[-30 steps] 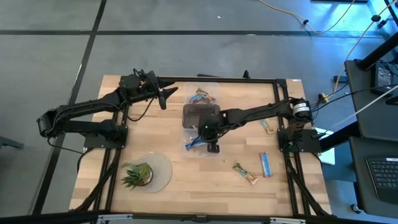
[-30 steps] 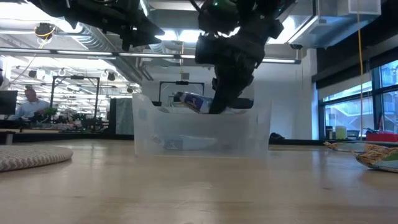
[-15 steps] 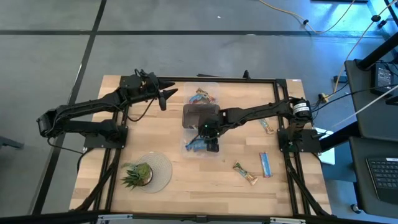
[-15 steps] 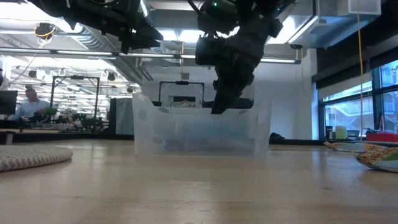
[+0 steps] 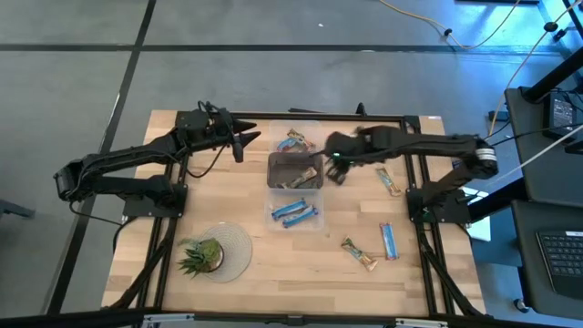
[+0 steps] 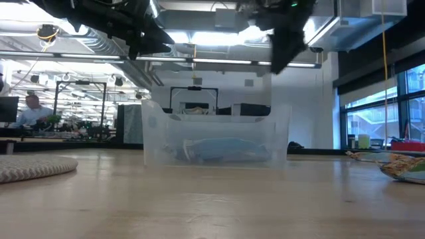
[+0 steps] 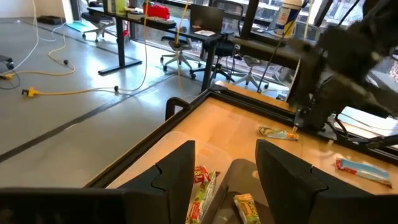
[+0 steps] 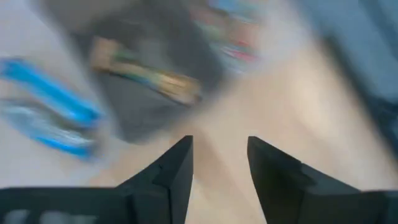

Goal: Pick and place Granola Bars by type
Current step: Put the yellow granola bar into the black bin

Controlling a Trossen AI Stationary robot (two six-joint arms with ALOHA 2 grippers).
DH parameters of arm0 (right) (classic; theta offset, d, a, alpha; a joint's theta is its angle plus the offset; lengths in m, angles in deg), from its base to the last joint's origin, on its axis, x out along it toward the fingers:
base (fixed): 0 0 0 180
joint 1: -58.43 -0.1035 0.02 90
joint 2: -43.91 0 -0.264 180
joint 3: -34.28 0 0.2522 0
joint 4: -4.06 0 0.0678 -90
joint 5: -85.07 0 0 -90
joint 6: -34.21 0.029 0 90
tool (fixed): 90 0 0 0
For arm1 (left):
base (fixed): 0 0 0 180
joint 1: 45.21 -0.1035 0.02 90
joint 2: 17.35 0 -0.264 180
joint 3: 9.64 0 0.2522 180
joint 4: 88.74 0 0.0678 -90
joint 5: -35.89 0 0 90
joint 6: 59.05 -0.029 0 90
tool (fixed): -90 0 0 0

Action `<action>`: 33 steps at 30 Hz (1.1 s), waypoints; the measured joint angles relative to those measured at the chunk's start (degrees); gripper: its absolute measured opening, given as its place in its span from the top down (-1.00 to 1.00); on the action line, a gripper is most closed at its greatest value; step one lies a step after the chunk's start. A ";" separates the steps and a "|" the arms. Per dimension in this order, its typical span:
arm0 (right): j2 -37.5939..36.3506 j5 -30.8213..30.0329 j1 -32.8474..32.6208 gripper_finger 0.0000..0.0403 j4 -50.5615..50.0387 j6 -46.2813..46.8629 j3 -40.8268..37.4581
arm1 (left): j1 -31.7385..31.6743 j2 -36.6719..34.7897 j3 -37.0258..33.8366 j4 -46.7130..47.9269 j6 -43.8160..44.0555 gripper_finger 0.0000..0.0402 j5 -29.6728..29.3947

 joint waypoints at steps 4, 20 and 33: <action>-4.57 -9.48 -0.22 0.24 -13.62 9.15 -0.08 | 0.22 0.00 0.00 0.00 0.00 0.18 0.04; -24.23 -9.78 -0.02 -0.31 -13.41 36.59 -25.53 | 0.22 0.00 0.00 -0.03 -0.16 0.18 0.15; -25.29 -3.68 3.41 -0.59 2.65 46.68 -45.75 | 0.22 0.00 0.00 -0.04 -0.15 0.19 0.11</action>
